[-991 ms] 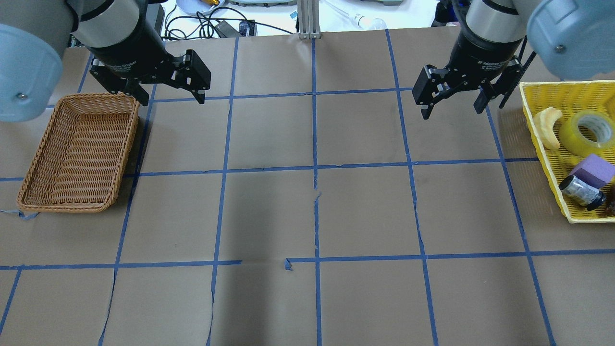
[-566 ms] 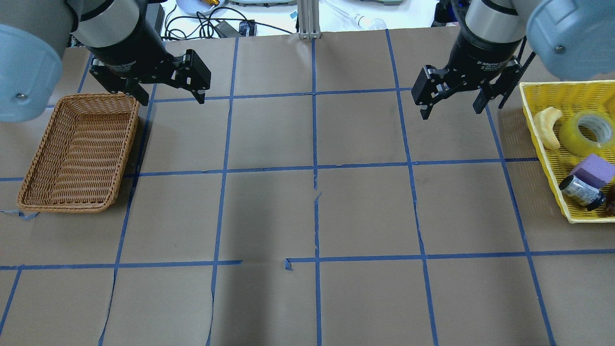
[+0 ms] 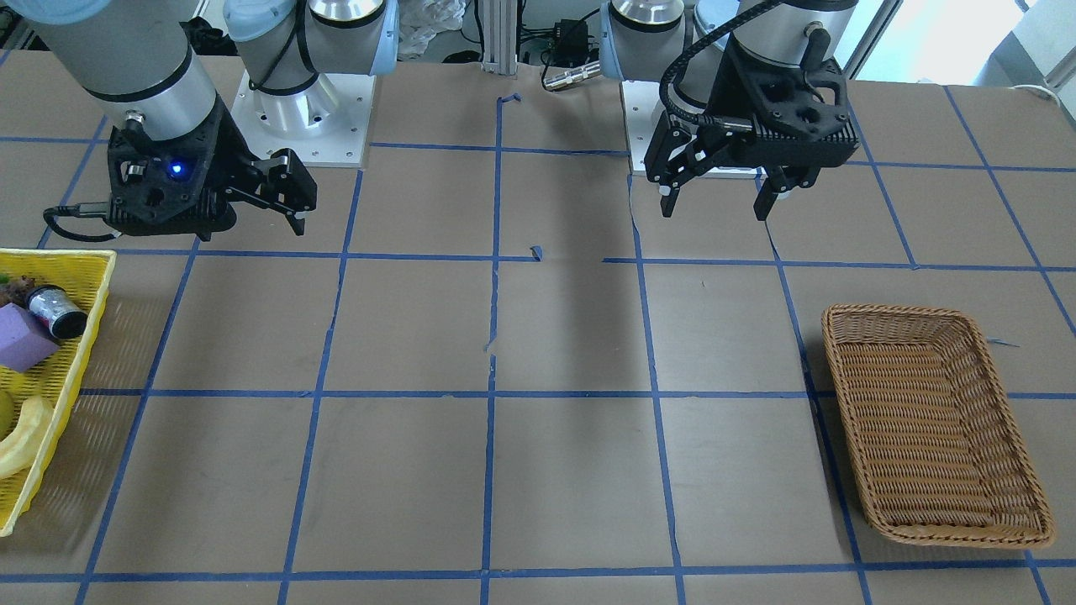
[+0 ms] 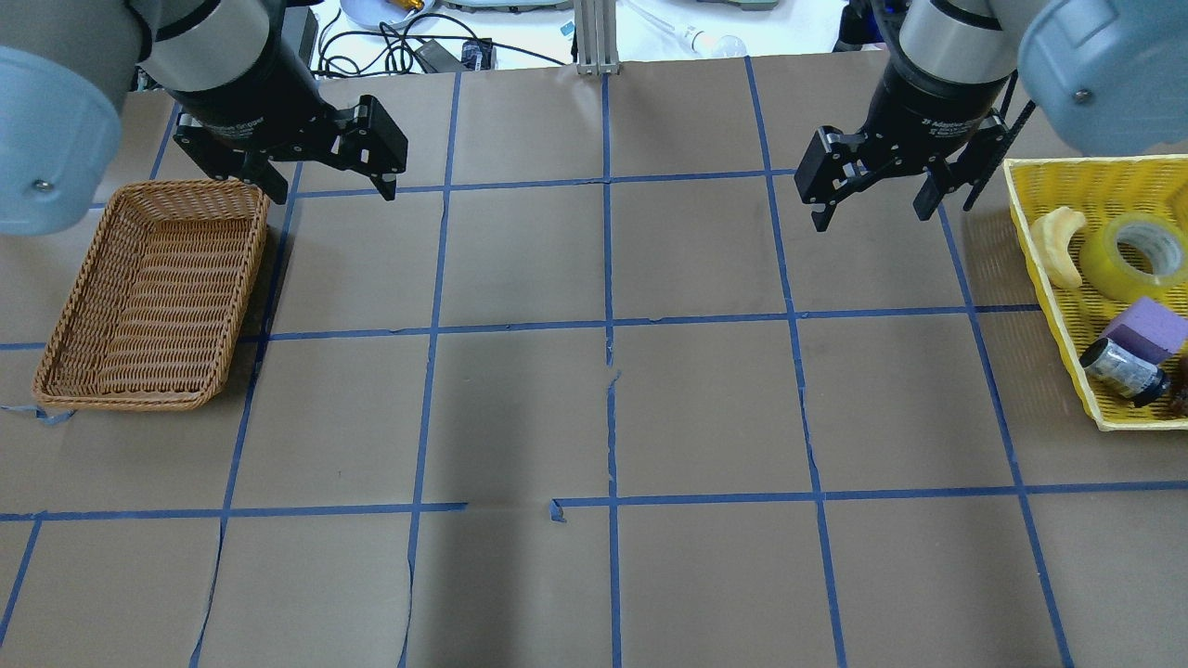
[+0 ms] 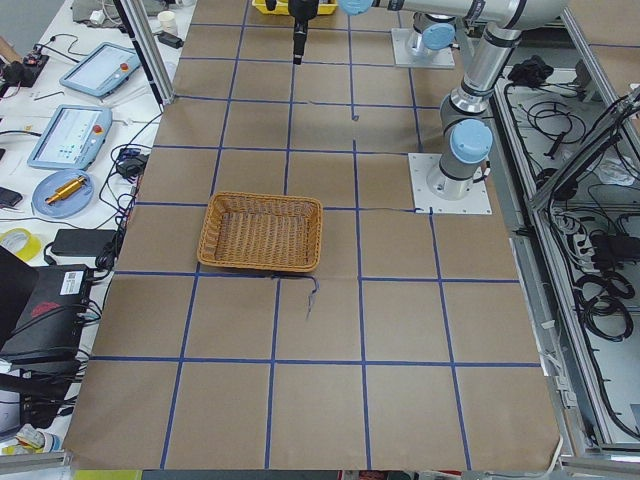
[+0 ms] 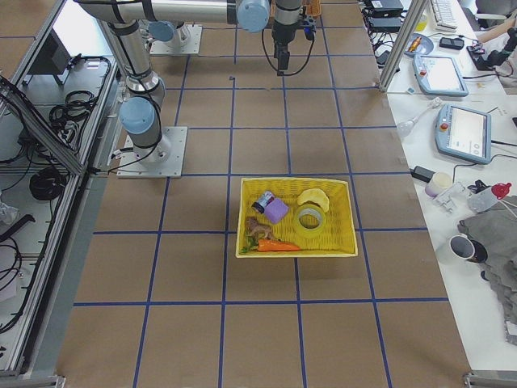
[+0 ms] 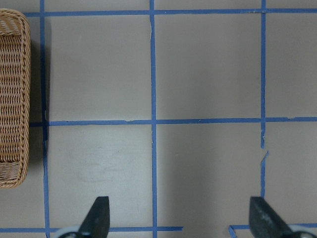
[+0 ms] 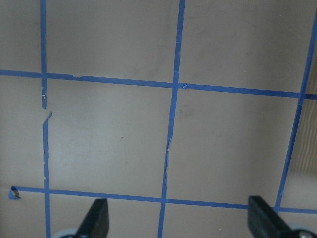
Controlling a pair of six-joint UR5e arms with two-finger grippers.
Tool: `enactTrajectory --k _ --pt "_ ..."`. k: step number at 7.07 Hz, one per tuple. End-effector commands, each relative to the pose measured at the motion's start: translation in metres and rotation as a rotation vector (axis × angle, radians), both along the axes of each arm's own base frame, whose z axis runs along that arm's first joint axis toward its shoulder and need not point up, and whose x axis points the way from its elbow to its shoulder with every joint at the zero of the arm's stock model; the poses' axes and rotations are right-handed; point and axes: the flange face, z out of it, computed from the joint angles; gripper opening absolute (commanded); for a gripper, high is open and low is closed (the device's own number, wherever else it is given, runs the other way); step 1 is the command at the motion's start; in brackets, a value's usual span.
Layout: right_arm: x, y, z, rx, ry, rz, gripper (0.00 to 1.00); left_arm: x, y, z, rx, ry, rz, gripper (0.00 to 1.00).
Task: Transfer tape with both arms
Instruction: 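Move the right gripper over the yellow basket toward the yellow tape roll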
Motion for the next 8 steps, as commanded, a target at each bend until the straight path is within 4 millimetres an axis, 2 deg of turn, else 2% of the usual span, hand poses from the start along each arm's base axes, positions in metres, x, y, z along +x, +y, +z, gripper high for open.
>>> enactTrajectory --k 1,2,3,5,6,7,8 --pt "-0.001 -0.008 -0.016 0.02 0.006 0.0 1.0 0.0 0.0 0.0 0.0 0.0 0.0 1.0" --pt "-0.017 -0.015 -0.021 0.021 -0.008 -0.032 1.0 0.0 0.0 0.0 0.0 0.0 0.0 1.0" --pt "-0.049 -0.024 -0.025 0.027 -0.002 -0.063 1.0 0.0 0.0 0.0 0.0 0.0 0.0 1.0" --pt "-0.168 -0.042 -0.032 -0.018 -0.014 -0.018 1.0 0.0 0.0 0.001 -0.001 0.0 0.0 1.0" --pt "-0.223 -0.062 -0.058 -0.048 0.0 0.038 1.0 0.0 0.0 0.001 -0.001 0.0 0.0 1.0" --pt "-0.301 -0.073 -0.092 -0.072 0.026 0.089 1.0 0.001 0.0 0.001 -0.001 0.0 0.001 1.0" --pt "-0.367 -0.084 -0.14 -0.099 0.047 0.125 1.0 0.0 0.0 0.001 -0.001 0.0 0.0 1.0"
